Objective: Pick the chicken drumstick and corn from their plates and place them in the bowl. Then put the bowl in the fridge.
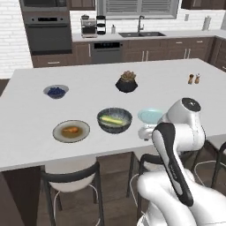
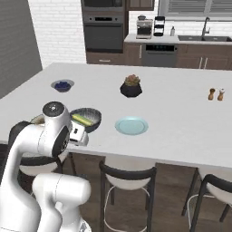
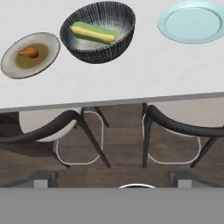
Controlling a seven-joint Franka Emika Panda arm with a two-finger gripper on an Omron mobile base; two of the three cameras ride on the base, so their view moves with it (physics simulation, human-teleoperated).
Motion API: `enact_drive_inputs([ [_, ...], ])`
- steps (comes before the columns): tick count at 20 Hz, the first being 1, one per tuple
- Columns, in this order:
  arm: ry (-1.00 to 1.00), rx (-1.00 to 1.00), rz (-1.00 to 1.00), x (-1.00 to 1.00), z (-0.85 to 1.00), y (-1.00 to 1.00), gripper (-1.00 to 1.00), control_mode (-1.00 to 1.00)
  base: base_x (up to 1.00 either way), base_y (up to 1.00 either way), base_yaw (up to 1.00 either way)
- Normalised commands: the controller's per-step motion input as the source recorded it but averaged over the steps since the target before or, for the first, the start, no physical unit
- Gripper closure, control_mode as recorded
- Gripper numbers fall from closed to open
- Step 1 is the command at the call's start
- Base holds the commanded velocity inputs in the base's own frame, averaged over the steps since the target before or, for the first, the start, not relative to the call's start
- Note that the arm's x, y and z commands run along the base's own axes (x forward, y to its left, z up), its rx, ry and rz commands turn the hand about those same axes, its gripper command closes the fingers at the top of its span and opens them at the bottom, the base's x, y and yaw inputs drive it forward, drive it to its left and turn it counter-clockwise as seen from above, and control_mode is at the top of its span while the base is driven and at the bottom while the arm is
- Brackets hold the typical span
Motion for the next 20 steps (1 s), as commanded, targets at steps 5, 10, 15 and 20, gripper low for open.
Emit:
enact_drive_inputs([
  [5,0.00,0.00,0.00,0.00,0.00,0.00,-1.00,1.00,0.12,1.00,-0.05],
  [10,0.00,0.00,0.00,0.00,0.00,0.00,-1.00,1.00,0.55,0.83,-0.10],
  [15,0.00,0.00,0.00,0.00,0.00,0.00,-1.00,1.00,1.00,-0.04,-0.01],
  [20,0.22,-0.03,-0.01,0.93,0.00,0.05,-1.00,-1.00,0.00,0.00,0.00],
])
